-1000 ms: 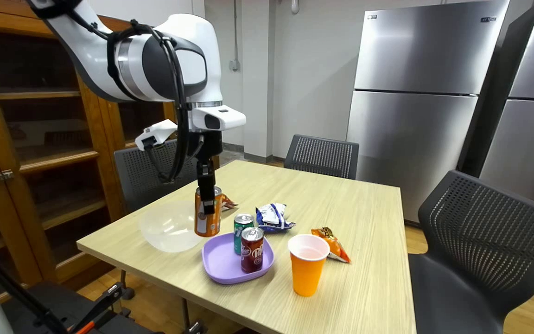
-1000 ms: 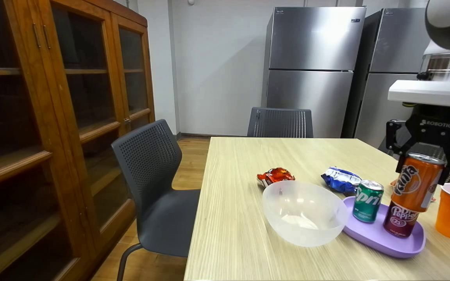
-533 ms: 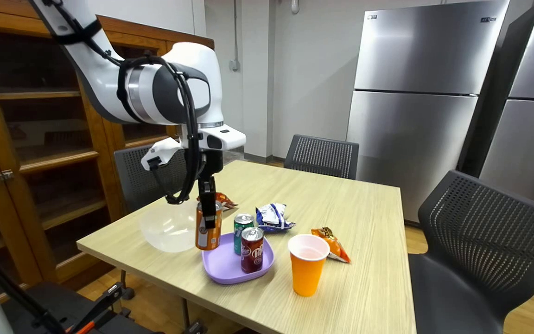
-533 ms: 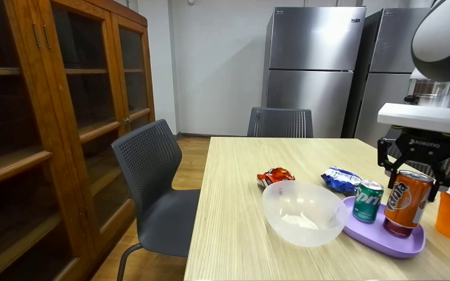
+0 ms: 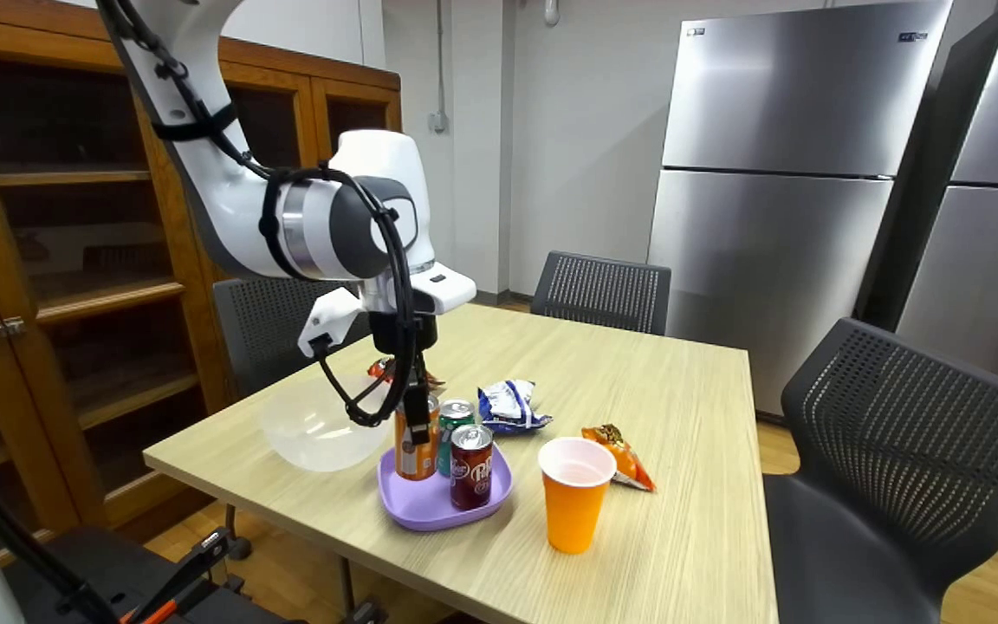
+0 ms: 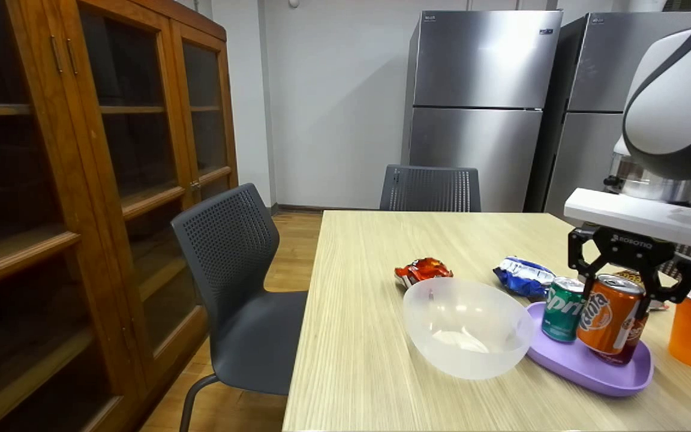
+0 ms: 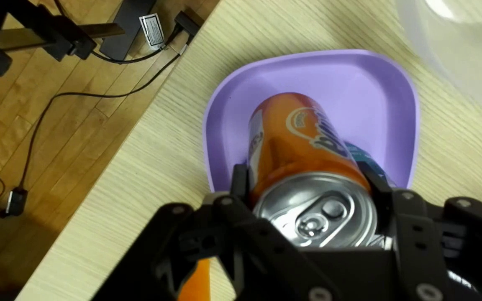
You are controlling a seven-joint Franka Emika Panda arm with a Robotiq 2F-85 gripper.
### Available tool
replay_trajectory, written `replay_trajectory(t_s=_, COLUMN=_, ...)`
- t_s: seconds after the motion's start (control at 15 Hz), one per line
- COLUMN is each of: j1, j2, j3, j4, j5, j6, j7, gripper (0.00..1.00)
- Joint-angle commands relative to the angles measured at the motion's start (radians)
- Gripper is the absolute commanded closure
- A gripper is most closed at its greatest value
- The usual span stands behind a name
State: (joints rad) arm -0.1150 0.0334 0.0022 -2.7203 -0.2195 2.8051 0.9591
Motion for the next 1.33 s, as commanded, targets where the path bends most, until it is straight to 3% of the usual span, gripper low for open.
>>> replay_trajectory(t_s=0.0, j1=0.040, j2=0.082, j3=-0.057, j4=0.060, j5=-0.057, j6=0.031, j7=0.060, gripper=0.62)
replay_trajectory(t_s=0.53, j1=0.148, j2=0.177, j3=-0.149, j4=0.107, j5=-0.011, j6=0.035, j7=0.030, gripper=0.62)
replay_trajectory(t_s=1.27, j1=0.218, j2=0.225, j3=-0.172, j4=0.126, j5=0.056, j6=0.034, j7=0.024, gripper=0.62)
